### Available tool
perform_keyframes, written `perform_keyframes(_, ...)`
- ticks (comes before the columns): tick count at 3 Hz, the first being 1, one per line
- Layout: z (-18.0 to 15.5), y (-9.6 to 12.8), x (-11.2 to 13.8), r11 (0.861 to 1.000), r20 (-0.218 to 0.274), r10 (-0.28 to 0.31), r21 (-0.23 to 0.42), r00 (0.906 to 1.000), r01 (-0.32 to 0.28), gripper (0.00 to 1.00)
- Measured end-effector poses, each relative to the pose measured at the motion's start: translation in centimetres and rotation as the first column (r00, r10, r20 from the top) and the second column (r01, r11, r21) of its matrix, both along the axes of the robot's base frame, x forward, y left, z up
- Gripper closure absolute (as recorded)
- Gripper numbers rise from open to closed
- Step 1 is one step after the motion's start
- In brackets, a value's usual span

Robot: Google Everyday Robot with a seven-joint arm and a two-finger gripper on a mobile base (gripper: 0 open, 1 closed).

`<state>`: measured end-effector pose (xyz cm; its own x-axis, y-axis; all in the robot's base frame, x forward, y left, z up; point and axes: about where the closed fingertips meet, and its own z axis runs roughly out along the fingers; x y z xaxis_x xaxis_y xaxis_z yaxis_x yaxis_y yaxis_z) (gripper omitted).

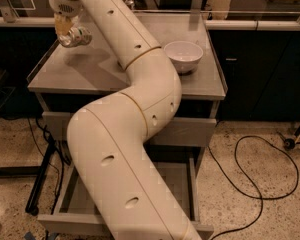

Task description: Place 7up can into middle drawer

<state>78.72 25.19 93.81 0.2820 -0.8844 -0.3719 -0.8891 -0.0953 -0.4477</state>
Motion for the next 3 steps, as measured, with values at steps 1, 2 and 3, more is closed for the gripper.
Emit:
perform_keyframes(1, -0.1, 0.2, 0.1, 1.000, 0.003, 0.002, 0.001, 1.0000, -0.002, 1.00)
perform_keyframes(2, 1.8, 0.4, -0.5, 1.000, 0.027, 0.002, 0.005, 0.9996, -0.002, 1.00)
perform_keyframes(3, 6.7, -1.0, -1.8, 0.997, 0.057, -0.067, 0.041, 0.9961, 0.065, 1.00)
